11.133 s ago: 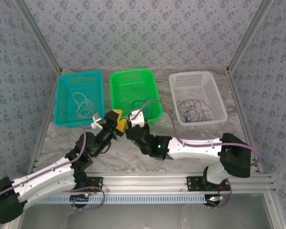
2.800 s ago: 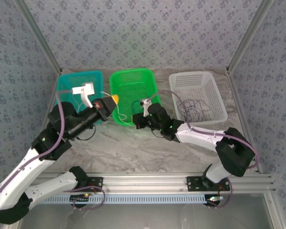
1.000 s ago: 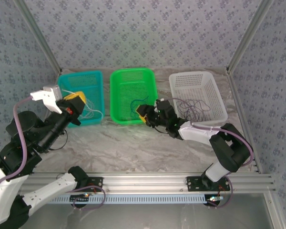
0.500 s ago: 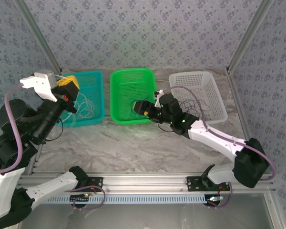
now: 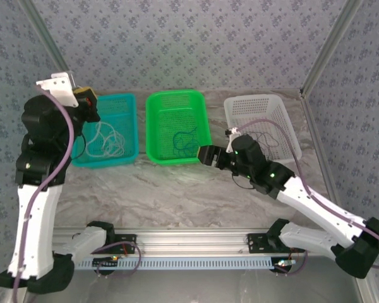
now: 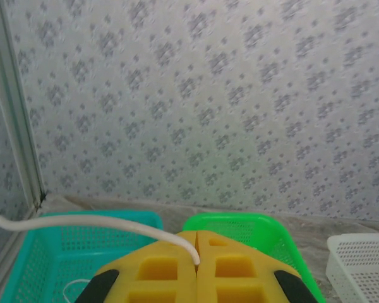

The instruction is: Untangle the cables

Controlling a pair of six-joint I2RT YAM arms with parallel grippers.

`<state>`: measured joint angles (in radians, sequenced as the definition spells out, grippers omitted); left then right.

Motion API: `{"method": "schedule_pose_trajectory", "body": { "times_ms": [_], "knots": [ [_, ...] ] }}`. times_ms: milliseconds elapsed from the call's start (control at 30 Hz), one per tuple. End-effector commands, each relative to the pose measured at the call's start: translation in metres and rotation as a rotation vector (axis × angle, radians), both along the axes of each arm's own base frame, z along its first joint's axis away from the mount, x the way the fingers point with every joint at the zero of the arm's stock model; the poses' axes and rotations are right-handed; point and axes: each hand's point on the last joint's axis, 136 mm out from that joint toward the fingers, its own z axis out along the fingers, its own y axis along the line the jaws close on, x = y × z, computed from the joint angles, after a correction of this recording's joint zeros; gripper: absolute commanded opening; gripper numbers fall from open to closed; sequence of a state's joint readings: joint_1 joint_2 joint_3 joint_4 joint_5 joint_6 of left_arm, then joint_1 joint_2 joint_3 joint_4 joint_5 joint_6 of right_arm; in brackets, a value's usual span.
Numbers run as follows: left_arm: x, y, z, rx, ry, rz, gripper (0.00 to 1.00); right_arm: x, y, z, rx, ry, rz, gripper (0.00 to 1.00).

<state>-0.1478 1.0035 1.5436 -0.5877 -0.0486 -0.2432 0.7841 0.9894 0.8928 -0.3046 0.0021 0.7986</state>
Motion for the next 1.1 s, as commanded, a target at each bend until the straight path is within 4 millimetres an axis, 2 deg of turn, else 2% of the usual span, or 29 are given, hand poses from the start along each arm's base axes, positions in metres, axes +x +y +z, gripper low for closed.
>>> {"method": "schedule_pose_trajectory", "body": {
  "times_ms": [0,200,533,700,867,1033,1067],
  "knots": [
    [0.017,-0.003,-0.006,-0.114,0.014,-0.093,0.00,-0.007,-0.025,-0.010,-0.075,-0.009,-0.053,0.83],
    [0.043,-0.001,-0.032,-0.130,0.052,-0.136,0.00,-0.016,-0.047,-0.015,-0.095,-0.011,-0.092,0.83],
    [0.070,0.013,-0.069,-0.116,0.109,-0.100,0.00,-0.025,-0.060,-0.025,-0.126,0.005,-0.103,0.83],
    [0.086,0.025,-0.098,-0.086,0.156,-0.057,0.00,-0.029,-0.071,-0.025,-0.150,-0.006,-0.125,0.83],
    [0.097,0.024,-0.123,-0.087,0.201,-0.068,0.00,-0.032,-0.081,-0.027,-0.172,-0.007,-0.147,0.83],
    [0.107,0.024,-0.162,-0.106,0.284,-0.069,0.01,-0.034,-0.093,-0.031,-0.227,-0.007,-0.167,0.84],
    [0.109,0.024,-0.173,-0.111,0.309,-0.066,0.09,-0.033,-0.097,-0.032,-0.253,-0.016,-0.174,0.84]
  ]
}}
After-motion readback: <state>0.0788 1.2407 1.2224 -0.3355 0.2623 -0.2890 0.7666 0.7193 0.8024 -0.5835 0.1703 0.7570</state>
